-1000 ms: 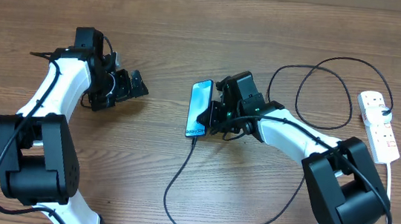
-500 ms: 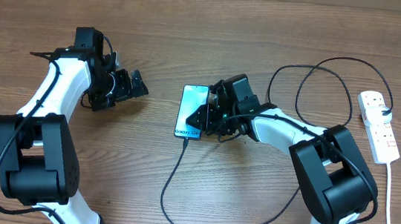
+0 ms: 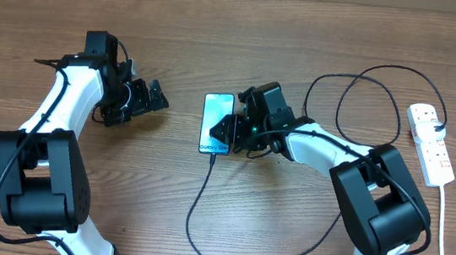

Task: Plug charger to phone and switch on socket
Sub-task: 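Lower the phone flat onto the table with the right gripper and release, then move the right gripper to the white power strip's switch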

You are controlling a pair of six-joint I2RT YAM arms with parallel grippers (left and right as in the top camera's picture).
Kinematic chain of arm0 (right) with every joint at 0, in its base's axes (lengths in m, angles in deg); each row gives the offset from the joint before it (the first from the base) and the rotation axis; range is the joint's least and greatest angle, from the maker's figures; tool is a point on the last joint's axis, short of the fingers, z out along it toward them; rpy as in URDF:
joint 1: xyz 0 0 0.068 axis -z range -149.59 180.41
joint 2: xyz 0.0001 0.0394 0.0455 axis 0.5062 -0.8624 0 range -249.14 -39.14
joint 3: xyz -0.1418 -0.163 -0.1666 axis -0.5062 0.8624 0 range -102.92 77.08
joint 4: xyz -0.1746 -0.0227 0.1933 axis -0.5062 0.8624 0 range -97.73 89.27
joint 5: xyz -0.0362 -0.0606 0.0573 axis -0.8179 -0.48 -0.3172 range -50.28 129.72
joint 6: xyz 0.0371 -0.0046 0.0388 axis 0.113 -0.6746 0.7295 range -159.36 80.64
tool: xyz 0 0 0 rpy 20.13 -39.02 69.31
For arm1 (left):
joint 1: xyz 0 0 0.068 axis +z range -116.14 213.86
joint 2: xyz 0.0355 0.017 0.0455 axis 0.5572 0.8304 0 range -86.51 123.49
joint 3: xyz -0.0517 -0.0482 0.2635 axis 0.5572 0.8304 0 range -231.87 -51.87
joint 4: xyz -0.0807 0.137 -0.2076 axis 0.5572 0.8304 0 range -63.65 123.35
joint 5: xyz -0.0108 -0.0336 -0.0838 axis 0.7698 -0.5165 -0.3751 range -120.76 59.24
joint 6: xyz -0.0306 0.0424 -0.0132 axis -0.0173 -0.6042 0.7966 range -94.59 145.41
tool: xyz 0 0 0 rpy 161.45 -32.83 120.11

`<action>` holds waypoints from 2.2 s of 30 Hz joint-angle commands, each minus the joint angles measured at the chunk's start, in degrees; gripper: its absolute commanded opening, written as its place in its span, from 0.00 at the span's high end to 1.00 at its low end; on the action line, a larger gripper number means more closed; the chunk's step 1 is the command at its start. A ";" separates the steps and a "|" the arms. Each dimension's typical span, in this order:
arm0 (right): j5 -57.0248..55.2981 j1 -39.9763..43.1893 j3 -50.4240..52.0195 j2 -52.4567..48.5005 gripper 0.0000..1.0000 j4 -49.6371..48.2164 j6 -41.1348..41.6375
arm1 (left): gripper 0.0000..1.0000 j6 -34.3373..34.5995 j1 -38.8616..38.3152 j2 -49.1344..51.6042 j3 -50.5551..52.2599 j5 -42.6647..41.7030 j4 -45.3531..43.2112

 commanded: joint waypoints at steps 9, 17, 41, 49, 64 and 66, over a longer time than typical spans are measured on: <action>-15.54 0.37 -3.58 2.49 0.14 10.25 -2.25 | 0.00 0.35 -0.04 -1.22 -0.02 0.57 -0.11; -16.50 3.67 -14.01 9.62 0.14 30.71 -3.69 | 0.00 0.35 -0.04 -1.22 -0.02 0.59 -0.11; -32.20 54.23 -28.28 12.72 0.12 67.01 -13.11 | 0.00 0.35 -0.04 -1.22 -0.02 0.57 -0.11; -40.37 67.01 -28.09 10.27 0.00 58.80 -11.65 | 0.00 0.35 -0.04 -1.22 -0.02 0.59 -0.11; -35.87 70.34 -27.98 6.19 0.00 50.12 -21.31 | 0.00 0.35 -0.04 -1.22 -0.02 0.59 -0.11; -34.42 70.34 -27.67 5.18 0.00 49.79 -22.82 | 0.00 0.35 -0.04 -1.22 -0.02 0.59 -0.11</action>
